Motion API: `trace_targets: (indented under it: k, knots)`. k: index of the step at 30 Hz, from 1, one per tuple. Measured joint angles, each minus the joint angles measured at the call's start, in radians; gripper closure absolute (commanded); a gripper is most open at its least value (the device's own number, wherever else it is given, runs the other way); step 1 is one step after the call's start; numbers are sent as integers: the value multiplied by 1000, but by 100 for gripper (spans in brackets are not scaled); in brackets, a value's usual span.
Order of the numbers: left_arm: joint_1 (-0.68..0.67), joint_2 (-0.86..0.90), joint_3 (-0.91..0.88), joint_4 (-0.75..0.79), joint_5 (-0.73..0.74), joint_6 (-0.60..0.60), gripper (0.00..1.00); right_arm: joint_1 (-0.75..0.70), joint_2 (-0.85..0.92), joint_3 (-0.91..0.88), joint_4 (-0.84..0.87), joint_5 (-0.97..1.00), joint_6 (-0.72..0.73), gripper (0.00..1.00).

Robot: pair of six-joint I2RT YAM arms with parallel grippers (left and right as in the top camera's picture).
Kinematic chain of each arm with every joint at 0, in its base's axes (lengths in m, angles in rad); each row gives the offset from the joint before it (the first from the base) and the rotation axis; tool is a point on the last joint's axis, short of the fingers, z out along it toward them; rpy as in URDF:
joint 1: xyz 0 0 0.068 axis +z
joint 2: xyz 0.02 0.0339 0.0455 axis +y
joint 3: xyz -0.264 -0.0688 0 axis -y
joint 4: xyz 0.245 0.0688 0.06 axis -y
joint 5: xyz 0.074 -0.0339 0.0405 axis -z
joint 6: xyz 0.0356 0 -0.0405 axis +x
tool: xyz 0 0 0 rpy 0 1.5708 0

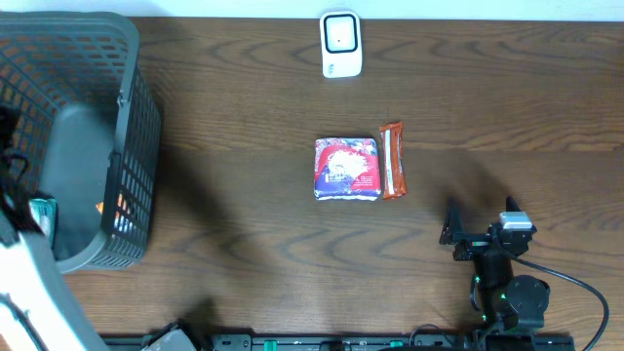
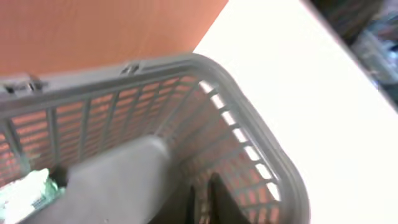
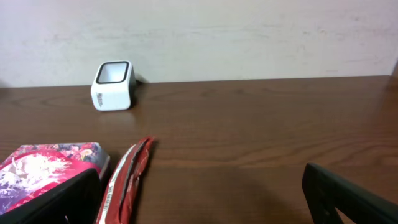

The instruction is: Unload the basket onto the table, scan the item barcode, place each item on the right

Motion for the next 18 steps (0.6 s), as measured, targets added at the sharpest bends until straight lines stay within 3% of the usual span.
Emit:
trace_targets:
  k: [1, 4, 10, 18]
  knots:
    - [-2, -14, 0, -16, 2, 12, 15, 0, 0, 0, 0, 0, 0, 1]
    - [-9, -8, -5, -67, 3, 84, 3, 0, 0, 0, 0, 0, 0, 1]
    - [-13, 146, -95, -154, 0, 167, 2, 0, 0, 0, 0, 0, 0, 1]
    - [-13, 398, -126, -314, 0, 173, 2, 0, 0, 0, 0, 0, 0, 1]
